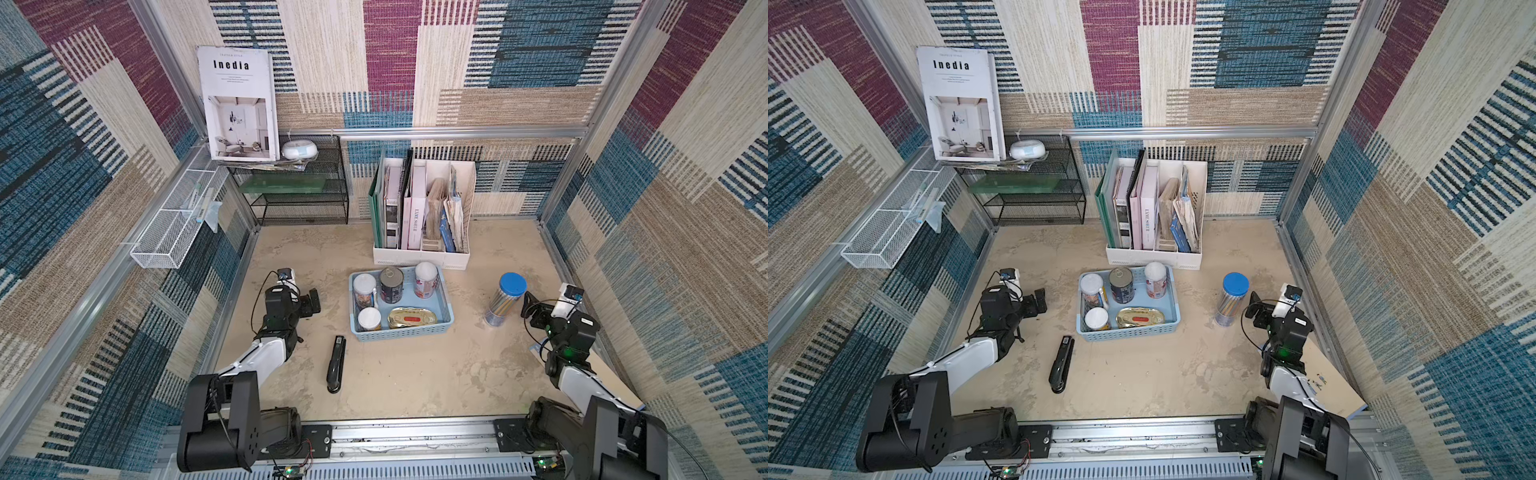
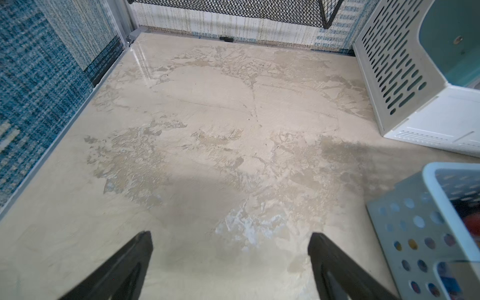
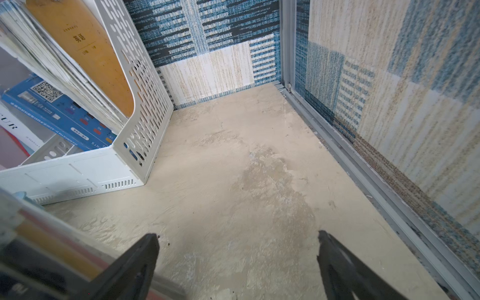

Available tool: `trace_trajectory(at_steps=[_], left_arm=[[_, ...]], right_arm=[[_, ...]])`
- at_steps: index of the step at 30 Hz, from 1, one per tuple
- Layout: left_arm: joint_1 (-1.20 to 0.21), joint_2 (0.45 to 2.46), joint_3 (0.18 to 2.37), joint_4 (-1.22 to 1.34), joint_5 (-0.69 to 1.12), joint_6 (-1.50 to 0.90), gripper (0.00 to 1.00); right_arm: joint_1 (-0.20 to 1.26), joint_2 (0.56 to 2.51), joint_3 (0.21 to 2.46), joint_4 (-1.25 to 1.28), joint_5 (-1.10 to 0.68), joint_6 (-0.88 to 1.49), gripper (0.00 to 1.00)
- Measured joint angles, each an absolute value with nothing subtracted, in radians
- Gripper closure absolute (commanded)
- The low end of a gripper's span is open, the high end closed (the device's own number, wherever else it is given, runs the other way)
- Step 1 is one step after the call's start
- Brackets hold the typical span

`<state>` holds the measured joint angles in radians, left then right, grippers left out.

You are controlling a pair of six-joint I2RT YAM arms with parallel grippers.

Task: Put the canned food in the basket
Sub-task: Reset both arms

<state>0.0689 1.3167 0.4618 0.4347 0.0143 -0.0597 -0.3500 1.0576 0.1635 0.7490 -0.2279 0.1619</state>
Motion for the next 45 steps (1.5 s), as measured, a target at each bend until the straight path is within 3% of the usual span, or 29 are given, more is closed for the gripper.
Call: trace_trajectory(at_steps=[12,45], left_arm=[[0.068,1.477,0.440,0.658,0.075,-0.023,0.01],[0.061,1.508,0.464,0.678,0.077,-0.015,0.01]], right_arm=[[-0.217,1.101,0.162,0.866,-0.221,0.087,0.00],[-0.209,1.195,0.245,0.771,-0.159,0.078,0.00]])
